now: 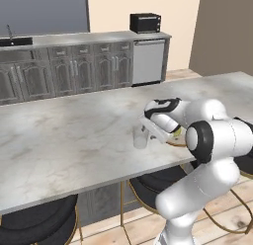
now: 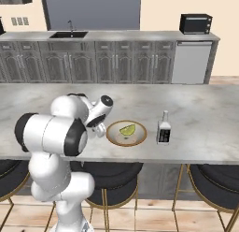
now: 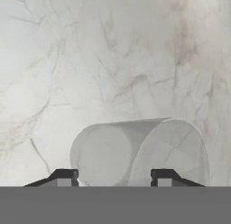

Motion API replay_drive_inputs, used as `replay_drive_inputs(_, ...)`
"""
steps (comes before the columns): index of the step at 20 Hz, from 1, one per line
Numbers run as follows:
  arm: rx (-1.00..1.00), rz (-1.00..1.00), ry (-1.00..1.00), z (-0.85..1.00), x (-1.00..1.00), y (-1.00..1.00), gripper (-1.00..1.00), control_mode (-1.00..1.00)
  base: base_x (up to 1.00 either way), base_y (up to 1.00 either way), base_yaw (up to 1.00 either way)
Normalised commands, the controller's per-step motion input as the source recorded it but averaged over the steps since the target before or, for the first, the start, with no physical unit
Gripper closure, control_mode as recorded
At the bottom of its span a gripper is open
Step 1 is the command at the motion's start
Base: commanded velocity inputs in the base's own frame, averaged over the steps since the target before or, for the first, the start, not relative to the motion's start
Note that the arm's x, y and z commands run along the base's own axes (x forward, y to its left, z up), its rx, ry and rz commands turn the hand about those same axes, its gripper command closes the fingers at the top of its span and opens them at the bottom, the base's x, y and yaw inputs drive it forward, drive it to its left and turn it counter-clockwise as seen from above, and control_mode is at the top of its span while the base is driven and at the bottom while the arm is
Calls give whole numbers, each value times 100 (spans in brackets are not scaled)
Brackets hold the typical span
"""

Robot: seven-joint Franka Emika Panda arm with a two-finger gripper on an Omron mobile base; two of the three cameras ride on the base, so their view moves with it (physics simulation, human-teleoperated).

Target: There is a bowl on the dining counter. Grab a lemon wedge from the fridge and place it in the bowl. Then get the liquor bottle and glass cup from the cabinet and place them next to the bowl.

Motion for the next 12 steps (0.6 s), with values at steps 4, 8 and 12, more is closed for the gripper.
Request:
replay_drive_inputs(4,0,0,-1,24,-38,0,-100,-100,0,0,0)
replay_drive_inputs(8,0,0,-9,71,-54,0,-100,-100,0,0,0)
replay_drive_inputs(12,0,2,-12,91,-65,1,-100,-100,0,0,0)
